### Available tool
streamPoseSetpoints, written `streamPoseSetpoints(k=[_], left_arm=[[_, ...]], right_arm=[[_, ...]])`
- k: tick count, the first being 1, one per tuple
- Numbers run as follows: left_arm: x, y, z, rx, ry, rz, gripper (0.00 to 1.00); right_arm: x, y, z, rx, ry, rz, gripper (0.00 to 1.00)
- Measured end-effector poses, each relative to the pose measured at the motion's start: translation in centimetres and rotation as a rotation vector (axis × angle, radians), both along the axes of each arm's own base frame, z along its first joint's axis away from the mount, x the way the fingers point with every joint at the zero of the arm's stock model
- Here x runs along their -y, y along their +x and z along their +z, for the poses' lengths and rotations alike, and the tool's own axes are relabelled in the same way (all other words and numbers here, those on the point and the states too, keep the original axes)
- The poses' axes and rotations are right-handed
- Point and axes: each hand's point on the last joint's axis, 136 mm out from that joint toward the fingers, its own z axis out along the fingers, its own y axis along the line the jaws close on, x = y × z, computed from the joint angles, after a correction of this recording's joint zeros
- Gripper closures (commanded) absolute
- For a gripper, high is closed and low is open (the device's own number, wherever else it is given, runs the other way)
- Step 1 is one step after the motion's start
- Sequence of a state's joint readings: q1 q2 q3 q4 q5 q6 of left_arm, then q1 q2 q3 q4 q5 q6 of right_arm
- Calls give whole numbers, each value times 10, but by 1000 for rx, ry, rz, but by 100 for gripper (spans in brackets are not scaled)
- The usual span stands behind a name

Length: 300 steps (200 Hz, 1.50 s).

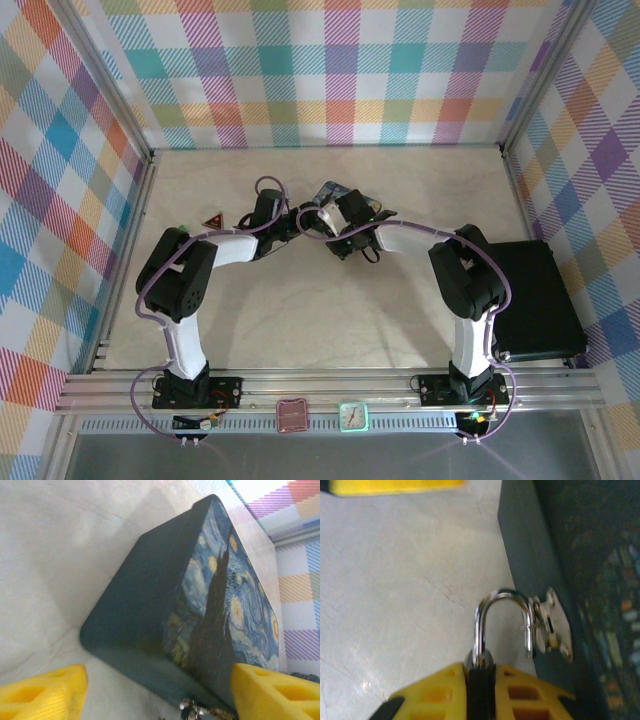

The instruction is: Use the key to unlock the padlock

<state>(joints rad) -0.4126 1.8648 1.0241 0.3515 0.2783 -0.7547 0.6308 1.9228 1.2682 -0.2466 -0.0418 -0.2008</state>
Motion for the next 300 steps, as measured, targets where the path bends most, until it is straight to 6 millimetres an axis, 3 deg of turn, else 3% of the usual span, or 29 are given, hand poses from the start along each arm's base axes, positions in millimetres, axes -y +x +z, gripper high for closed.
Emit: streamPoseSetpoints(k=[29,45,59,76,112,178,222,257,300], left_arm=[[-21,1,39,41,-41,18,21],[-29,-3,62,81,-78,29,29],[-29,-11,69,88,-125,30,39],[-23,-24,59,55,-187,33,50],[-5,-51,13,-68,-254,32,57],[23,-50,-21,-111,-303,39,62],[30,-42,-24,-101,-308,39,71],[31,-40,-26,-90,-310,45,90],[33,-37,-26,-82,-313,41,88]], right_arm=[[1,-1,-2,-15,6,-12,100],[0,-3,-2,-27,14,-19,100],[-1,-4,-2,-36,24,-19,100],[-3,-5,-1,-46,37,-18,100],[-8,-10,-2,-78,67,-11,100],[-14,-16,-3,-118,104,-3,100],[-15,-17,-3,-123,109,4,100],[-15,-17,-3,-126,113,8,100],[-13,-16,-3,-126,115,3,100]])
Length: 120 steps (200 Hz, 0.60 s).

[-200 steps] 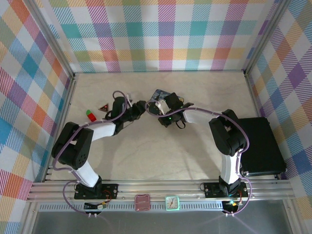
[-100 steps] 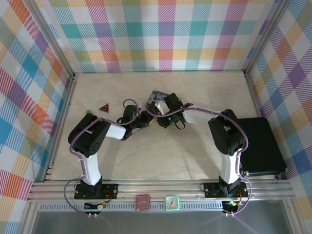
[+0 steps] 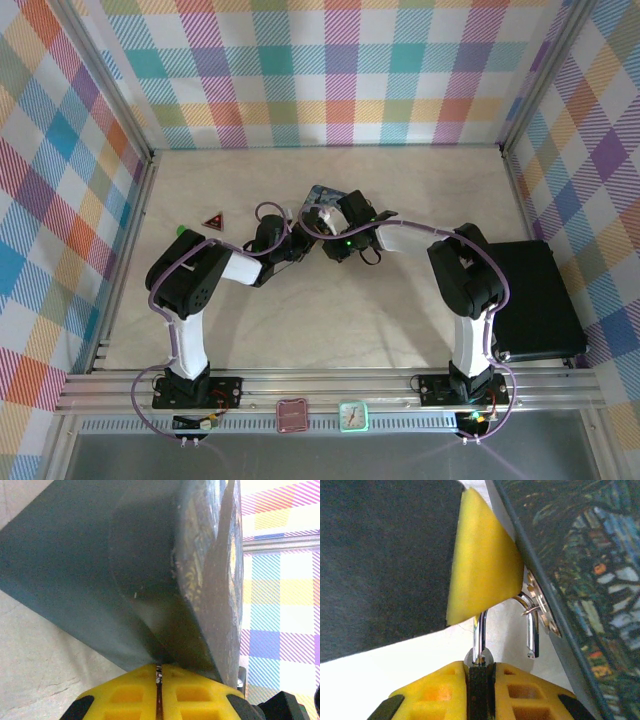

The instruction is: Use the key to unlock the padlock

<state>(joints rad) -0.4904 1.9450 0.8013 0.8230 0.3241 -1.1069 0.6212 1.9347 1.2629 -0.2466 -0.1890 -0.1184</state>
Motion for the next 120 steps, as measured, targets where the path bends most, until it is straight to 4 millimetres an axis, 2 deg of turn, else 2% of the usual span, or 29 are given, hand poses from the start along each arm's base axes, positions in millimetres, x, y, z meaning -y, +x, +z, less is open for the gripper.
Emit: streamPoseSetpoints(k=[38,59,80,100,120], left_arm=[[1,1,0,7,-4,-1,88],[1,1,0,9,-5,0,100],[1,1,-1,14,0,-2,100],[1,1,-1,15,2,0,100],[0,3,-1,18,10,17,100]], right_arm=[[0,0,0,0,3,1,100],[0,1,0,-2,4,-3,100],[1,1,0,-7,8,-7,99],[1,0,0,-21,12,-27,65],[0,-3,6,-47,26,-65,48]])
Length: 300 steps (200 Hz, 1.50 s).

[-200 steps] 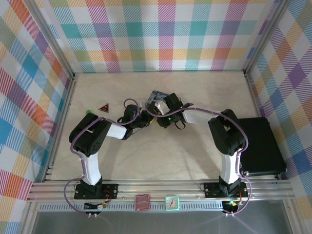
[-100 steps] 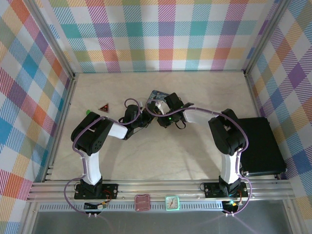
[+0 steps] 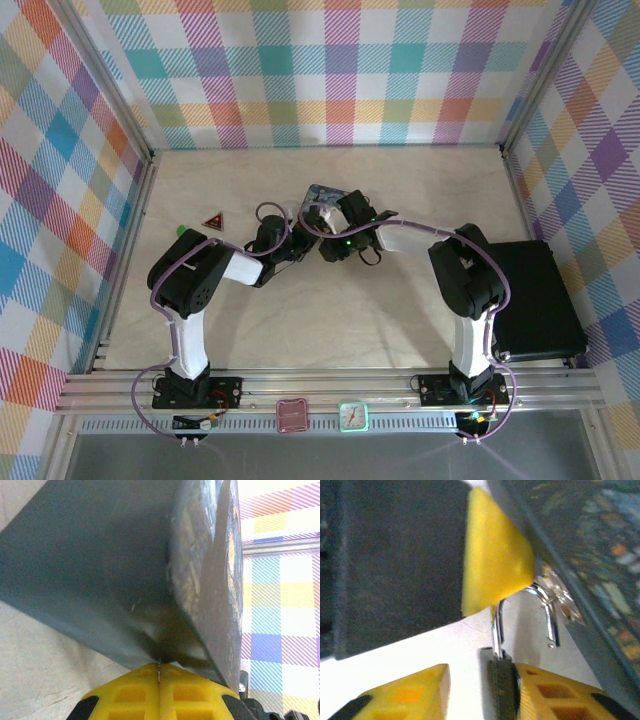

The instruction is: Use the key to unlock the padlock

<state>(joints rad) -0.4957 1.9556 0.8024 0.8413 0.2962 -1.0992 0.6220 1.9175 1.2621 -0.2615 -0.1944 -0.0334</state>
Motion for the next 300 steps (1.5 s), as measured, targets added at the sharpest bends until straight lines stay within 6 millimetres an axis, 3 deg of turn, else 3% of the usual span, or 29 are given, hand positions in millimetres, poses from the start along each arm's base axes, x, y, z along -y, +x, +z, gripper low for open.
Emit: streamPoseSetpoints(k=[20,53,79,114,166,210,253,300], left_arm=[[-1,1,0,1,2,6,100],[-1,1,0,4,6,6,100],[-1,1,0,11,14,4,100],[-3,1,4,20,40,22,100],[-3,1,3,35,59,50,100],[-8,1,1,37,69,75,100],[-15,0,0,44,58,112,100],[-29,-8,-15,11,82,143,100]], right_arm=[[5,-5,20,-4,16,-64,36],[33,-19,69,30,81,-200,22],[66,-3,87,30,136,-367,16],[107,36,68,-12,139,-582,15],[96,75,41,-53,177,-691,15],[95,82,20,-98,194,-760,16],[96,86,19,-94,227,-818,21],[101,87,20,-78,240,-868,26]])
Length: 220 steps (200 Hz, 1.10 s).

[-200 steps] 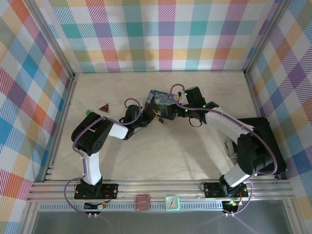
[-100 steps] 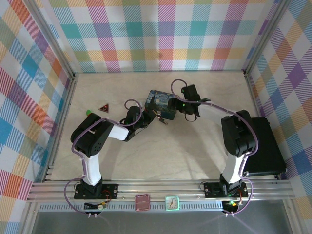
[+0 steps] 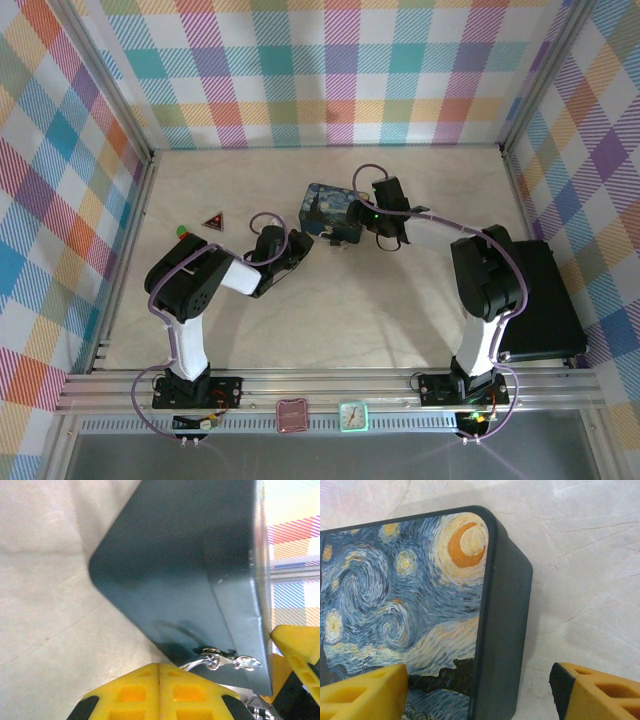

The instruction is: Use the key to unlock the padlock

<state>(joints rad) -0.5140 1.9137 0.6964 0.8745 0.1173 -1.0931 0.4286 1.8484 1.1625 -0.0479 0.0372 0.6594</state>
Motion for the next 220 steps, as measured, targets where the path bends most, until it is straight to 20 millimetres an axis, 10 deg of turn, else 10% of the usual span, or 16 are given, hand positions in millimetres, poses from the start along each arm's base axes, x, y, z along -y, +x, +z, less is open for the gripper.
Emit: streamPoseSetpoints(k=[31,73,132,181,220], left_arm=[[-6,-1,9,16,-7,11,100],[9,-1,24,64,-57,-62,72],[21,-6,1,35,-29,-121,62],[14,-19,8,33,7,-162,54],[-10,-12,49,90,72,-145,44]], right_arm=[[1,0,0,0,4,-11,25],[1,-1,0,3,4,-7,24],[3,-6,3,9,-22,34,22],[16,-40,46,59,-120,168,20],[-10,-83,68,92,-78,316,20]])
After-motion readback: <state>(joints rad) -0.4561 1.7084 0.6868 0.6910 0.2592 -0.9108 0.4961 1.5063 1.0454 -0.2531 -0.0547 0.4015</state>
